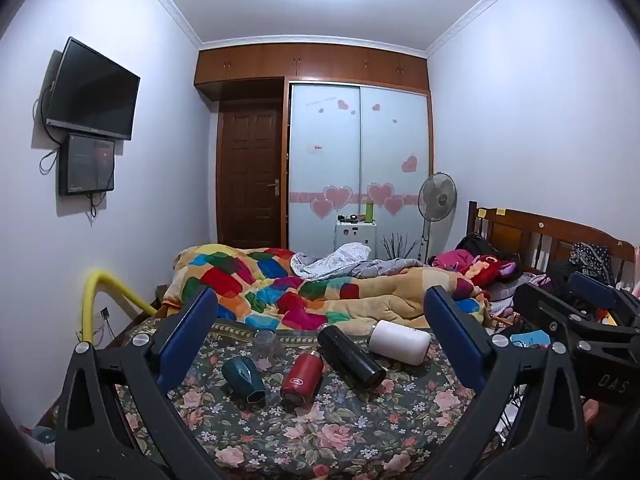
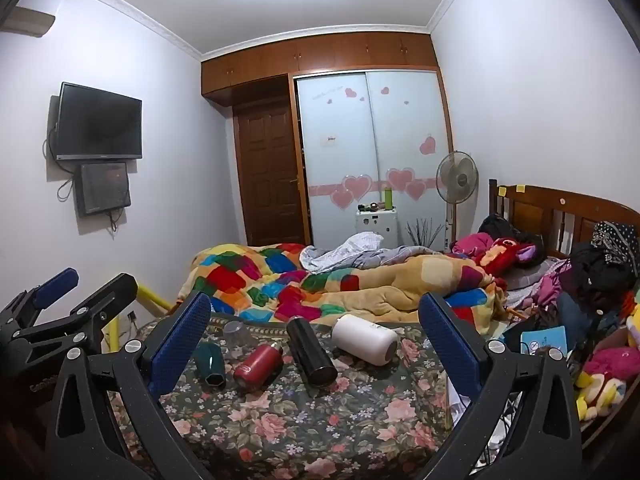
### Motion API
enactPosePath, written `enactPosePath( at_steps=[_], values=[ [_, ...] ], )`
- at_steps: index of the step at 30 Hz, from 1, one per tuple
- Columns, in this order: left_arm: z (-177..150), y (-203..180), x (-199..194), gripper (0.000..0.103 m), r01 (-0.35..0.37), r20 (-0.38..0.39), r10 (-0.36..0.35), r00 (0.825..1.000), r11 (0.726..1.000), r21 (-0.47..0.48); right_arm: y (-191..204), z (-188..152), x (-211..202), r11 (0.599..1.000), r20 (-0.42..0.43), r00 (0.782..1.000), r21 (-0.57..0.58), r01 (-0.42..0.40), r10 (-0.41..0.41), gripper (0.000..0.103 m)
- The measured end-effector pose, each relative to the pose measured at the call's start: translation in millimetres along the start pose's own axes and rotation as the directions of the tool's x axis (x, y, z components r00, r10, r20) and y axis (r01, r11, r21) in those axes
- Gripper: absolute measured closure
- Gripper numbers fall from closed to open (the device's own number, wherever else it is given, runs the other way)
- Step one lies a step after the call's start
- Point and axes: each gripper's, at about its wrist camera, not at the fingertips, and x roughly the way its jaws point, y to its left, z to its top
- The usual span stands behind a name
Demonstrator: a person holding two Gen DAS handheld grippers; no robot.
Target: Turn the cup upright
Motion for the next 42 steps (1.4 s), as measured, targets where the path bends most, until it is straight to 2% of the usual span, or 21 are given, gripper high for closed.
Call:
enactPosePath(
  at_steps=[5, 17, 42],
  values=[
    [5, 1, 1, 0.000, 0.017, -0.002, -0.017, 1.000, 1.000, 0.010, 0, 0, -1, 1.000, 0.001, 1.000, -0.002, 0.002, -0.002, 0.000],
    [1, -2, -10, 0.000, -0.005, 0.024, 0.004, 1.000, 1.000, 0.027, 3, -2, -1, 1.000, -0.006, 1.000, 0.002, 0.000, 0.000, 0.000],
    [-2, -2, -6, 0.000, -0.014, 0.015, 0.014, 1.000, 1.000, 0.014, 6, -2, 1, 1.000, -0.003, 1.000, 0.000, -0.002, 0.002, 0.000]
  ],
)
